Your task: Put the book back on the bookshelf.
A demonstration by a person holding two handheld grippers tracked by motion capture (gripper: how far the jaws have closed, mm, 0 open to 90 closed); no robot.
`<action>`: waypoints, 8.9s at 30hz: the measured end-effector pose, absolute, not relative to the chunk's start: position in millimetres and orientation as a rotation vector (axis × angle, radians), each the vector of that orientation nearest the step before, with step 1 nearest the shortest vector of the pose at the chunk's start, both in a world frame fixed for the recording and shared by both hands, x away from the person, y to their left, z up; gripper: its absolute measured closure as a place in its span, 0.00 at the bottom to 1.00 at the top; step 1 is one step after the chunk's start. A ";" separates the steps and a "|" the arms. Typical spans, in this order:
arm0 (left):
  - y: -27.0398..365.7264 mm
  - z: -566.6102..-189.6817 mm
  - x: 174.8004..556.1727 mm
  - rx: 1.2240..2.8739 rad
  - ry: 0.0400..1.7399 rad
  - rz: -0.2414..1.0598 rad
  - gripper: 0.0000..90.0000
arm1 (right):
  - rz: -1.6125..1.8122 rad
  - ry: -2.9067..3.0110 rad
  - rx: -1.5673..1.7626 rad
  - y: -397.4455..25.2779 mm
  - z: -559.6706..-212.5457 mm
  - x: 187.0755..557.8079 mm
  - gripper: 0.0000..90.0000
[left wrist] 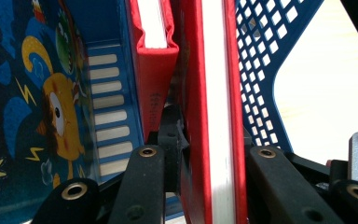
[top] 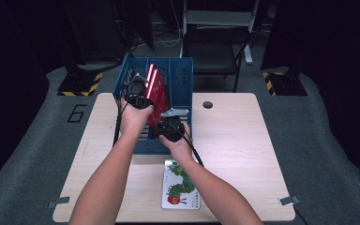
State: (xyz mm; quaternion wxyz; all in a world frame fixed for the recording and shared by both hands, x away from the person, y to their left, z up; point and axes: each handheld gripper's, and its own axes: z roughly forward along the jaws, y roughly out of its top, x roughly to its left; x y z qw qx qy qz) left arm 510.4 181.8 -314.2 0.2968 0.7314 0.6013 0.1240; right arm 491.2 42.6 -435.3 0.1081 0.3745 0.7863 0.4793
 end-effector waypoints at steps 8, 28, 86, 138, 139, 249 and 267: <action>180.1 -312.6 512.5 1.936 1.587 0.338 0.82 | 1.419 2.305 1.120 40.9 -434.5 494.6 0.67; 180.8 -303.5 509.0 1.927 1.549 0.329 0.81 | 1.423 2.277 1.129 37.8 -432.6 501.5 0.70; 178.8 -291.0 509.4 1.883 1.637 0.364 0.88 | 1.345 2.288 1.135 36.0 -435.2 508.0 0.79; 174.0 -288.2 517.4 1.887 1.627 0.417 0.87 | 1.341 2.329 1.124 44.2 -432.7 533.3 0.82; 174.4 -288.6 517.3 1.884 1.622 0.418 0.87 | 1.340 2.330 1.122 44.0 -432.7 533.4 0.82; 223.2 -393.3 375.8 1.984 1.114 0.210 0.40 | 1.408 2.328 1.020 -38.2 -432.5 391.7 0.35; 225.5 -447.3 352.7 2.008 1.053 0.182 0.38 | 1.317 2.352 1.051 -61.4 -462.4 359.6 0.32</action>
